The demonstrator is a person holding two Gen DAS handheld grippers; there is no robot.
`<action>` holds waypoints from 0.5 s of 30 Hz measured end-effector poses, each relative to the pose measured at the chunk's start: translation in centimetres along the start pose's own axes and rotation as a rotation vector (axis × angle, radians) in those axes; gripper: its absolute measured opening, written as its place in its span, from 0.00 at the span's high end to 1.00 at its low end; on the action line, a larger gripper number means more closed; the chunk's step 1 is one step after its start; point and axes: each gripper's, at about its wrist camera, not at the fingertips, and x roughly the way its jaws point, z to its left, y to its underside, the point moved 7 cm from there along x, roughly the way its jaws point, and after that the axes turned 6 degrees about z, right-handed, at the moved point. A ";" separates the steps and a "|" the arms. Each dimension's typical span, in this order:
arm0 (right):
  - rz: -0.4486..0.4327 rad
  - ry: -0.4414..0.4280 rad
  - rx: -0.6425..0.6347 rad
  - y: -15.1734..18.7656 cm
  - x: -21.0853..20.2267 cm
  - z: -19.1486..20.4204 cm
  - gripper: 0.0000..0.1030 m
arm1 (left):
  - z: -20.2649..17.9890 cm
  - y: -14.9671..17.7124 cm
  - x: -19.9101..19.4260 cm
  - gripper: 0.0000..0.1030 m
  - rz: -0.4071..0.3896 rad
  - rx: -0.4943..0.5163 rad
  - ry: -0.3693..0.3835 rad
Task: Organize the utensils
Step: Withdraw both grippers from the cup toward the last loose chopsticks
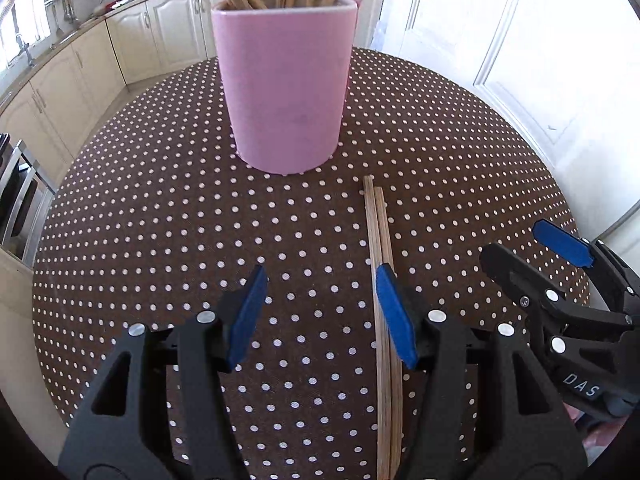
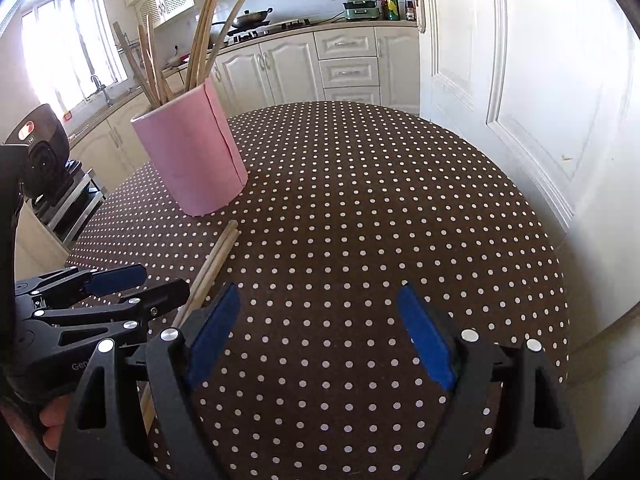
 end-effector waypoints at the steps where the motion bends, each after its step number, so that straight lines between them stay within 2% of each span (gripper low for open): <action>1: 0.003 0.003 0.004 0.1 0.1 -0.1 0.24 | -0.2 0.0 0.0 0.43 -0.003 -0.001 -0.005; 10: 0.021 0.004 0.031 0.6 0.2 -1.1 0.24 | -0.9 0.2 1.0 0.41 0.003 0.014 -0.010; 15: 0.021 -0.007 0.041 0.5 0.2 -1.2 0.24 | -0.9 0.1 1.2 0.41 0.031 -0.017 -0.012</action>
